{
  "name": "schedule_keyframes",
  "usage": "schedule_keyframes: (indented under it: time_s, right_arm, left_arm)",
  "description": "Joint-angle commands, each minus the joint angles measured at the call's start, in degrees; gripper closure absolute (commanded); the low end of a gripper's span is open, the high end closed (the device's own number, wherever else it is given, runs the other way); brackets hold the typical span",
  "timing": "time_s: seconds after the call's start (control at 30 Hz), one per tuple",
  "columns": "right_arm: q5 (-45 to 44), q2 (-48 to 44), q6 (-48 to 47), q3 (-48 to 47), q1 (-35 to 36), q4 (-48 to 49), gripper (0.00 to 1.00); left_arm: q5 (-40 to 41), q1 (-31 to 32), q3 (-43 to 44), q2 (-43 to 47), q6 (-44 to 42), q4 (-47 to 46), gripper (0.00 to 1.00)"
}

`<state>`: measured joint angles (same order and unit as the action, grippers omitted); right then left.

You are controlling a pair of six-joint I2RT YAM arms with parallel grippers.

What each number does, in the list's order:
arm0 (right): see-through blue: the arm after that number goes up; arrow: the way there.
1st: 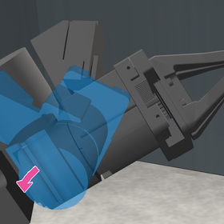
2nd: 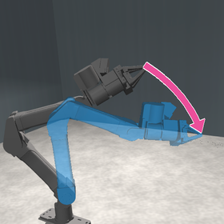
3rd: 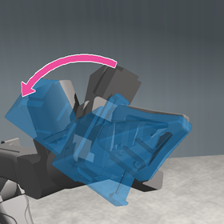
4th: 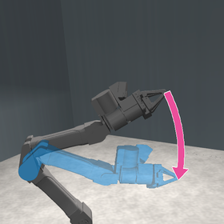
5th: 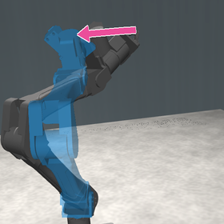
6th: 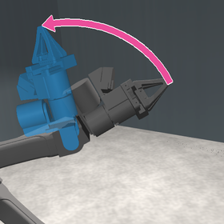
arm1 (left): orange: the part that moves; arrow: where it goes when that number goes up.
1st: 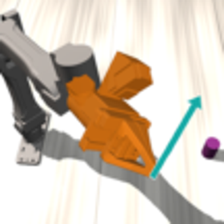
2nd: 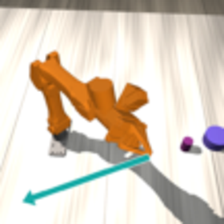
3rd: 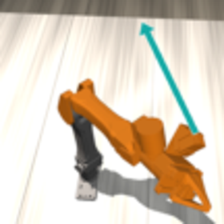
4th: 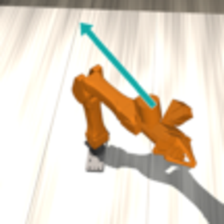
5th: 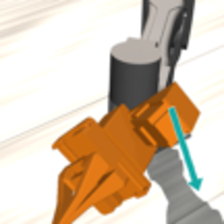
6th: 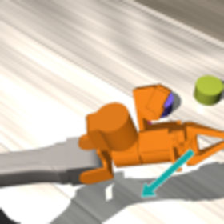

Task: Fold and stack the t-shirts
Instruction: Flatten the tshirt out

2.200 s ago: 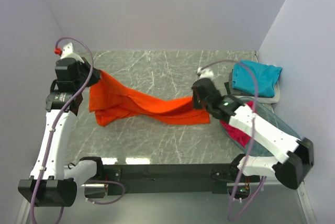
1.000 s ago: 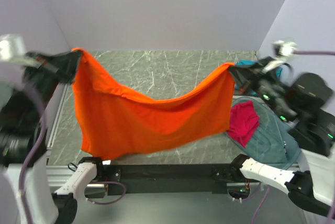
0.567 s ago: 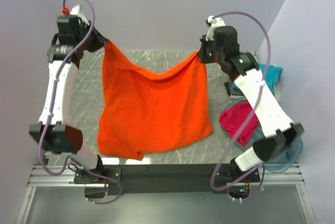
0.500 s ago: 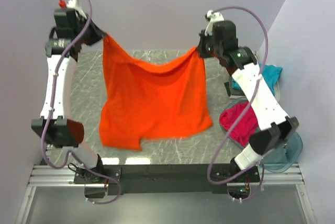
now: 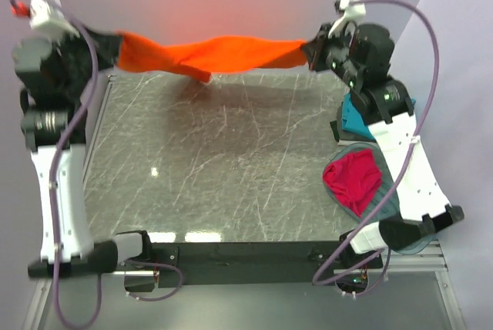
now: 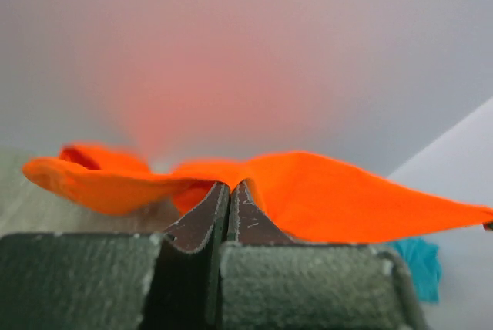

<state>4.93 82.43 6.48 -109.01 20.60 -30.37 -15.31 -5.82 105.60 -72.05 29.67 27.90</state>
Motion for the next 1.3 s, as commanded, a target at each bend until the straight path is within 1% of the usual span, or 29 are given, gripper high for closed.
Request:
schedule_keyframes:
  time_s: [0.0,0.03,0.07,0.1,0.13,0.2,0.23,0.33,0.4,0.5,0.6,0.7,0.73,0.77,0.9,0.97,1.0,1.03,1.07,1.13,1.17,1.2,1.23,1.27]
  right_arm:
    - [3.93,-2.80,-0.24,15.69,-0.12,4.16,1.00]
    - [4.64,-4.37,0.54,19.41,0.05,4.87,1.00]
    - [5.26,-5.00,0.72,23.02,0.32,5.58,1.00]
    - [5.70,-5.35,0.81,29.67,0.49,6.11,1.00]
    - [5.27,-5.61,1.16,32.95,1.02,7.07,1.00]
    - [5.18,-4.66,1.60,40.24,2.42,7.69,1.00]
    - [5.27,-4.22,2.04,42.11,3.04,7.69,1.00]
    - [4.92,-3.07,3.01,47.74,6.02,8.22,1.00]
    - [2.82,-2.46,4.15,49.67,8.39,7.61,1.00]
    - [-1.23,-0.88,5.47,50.30,10.94,4.81,1.00]
    - [-3.86,-0.26,7.40,51.00,11.83,2.87,1.00]
    - [-4.84,-0.95,8.81,52.14,11.92,-0.21,1.00]
    - [-4.75,-1.05,9.25,52.41,11.92,-0.91,1.00]
    - [-5.97,-1.13,9.51,52.58,12.01,-1.61,1.00]
    - [-5.90,-2.97,11.36,53.99,12.71,-4.60,1.00]
    - [-5.46,-3.77,11.97,54.69,13.41,-5.57,0.99]
    - [-5.54,-4.55,12.59,54.87,13.76,-6.80,0.98]
    - [-6.15,-4.91,12.94,54.96,13.94,-7.59,0.96]
    - [-6.51,-5.26,13.20,55.05,14.38,-8.38,0.89]
    - [-7.65,-6.40,14.08,54.96,15.52,-10.83,0.82]
    - [-9.13,-6.93,14.43,54.61,15.87,-11.37,0.65]
    - [-9.58,-8.15,14.87,54.35,16.57,-12.42,0.58]
    - [-9.93,-8.77,15.05,54.00,16.84,-12.61,0.53]
    - [-9.85,-9.56,15.05,53.30,17.10,-12.43,0.49]
  left_arm:
    - [-1.39,0.02,-15.73,4.54,1.52,-1.62,0.99]
    - [-1.30,0.02,-23.78,7.07,2.84,-1.19,0.99]
    - [-0.69,-0.06,-27.60,8.14,3.20,-0.31,1.00]
    - [-0.34,0.02,-31.30,9.02,3.46,0.31,0.99]
    - [-0.25,0.02,-38.21,10.77,3.90,0.40,1.00]
    - [0.54,0.02,-43.88,11.93,3.99,1.79,0.99]
    - [0.89,-0.06,-48.17,12.80,3.99,2.15,0.99]
    - [1.42,-0.06,-52.85,14.65,3.55,4.08,0.99]
    - [2.38,0.02,-53.83,16.14,3.20,5.84,0.99]
    - [0.82,-0.06,-54.89,16.85,2.15,7.86,0.99]
    - [-0.16,-0.06,-56.29,17.21,1.10,10.76,0.99]
    - [1.16,-0.06,-57.35,18.35,0.22,13.75,0.98]
    - [0.81,0.02,-57.70,19.13,-0.14,14.37,0.94]
    - [1.33,0.02,-57.70,19.58,-0.40,14.98,0.83]
    - [3.09,0.02,-57.35,22.65,-1.72,21.21,0.74]
    - [5.28,0.02,-56.21,24.93,-2.07,23.77,0.66]
    - [6.16,0.02,-55.60,25.81,-1.81,25.78,0.62]
    - [6.52,0.02,-54.37,27.47,-1.72,26.58,0.50]
    - [7.13,0.02,-53.75,28.19,-1.46,27.20,0.46]
    - [9.33,-0.06,-51.82,29.50,-0.85,28.78,0.45]
    - [10.20,0.02,-51.55,29.60,-0.67,28.70,0.44]
    - [11.17,-0.06,-51.38,29.77,-0.32,28.53,0.44]
    - [11.35,0.02,-51.72,29.69,-0.05,27.22,0.41]
    - [11.27,0.02,-52.25,29.69,0.21,25.90,0.41]
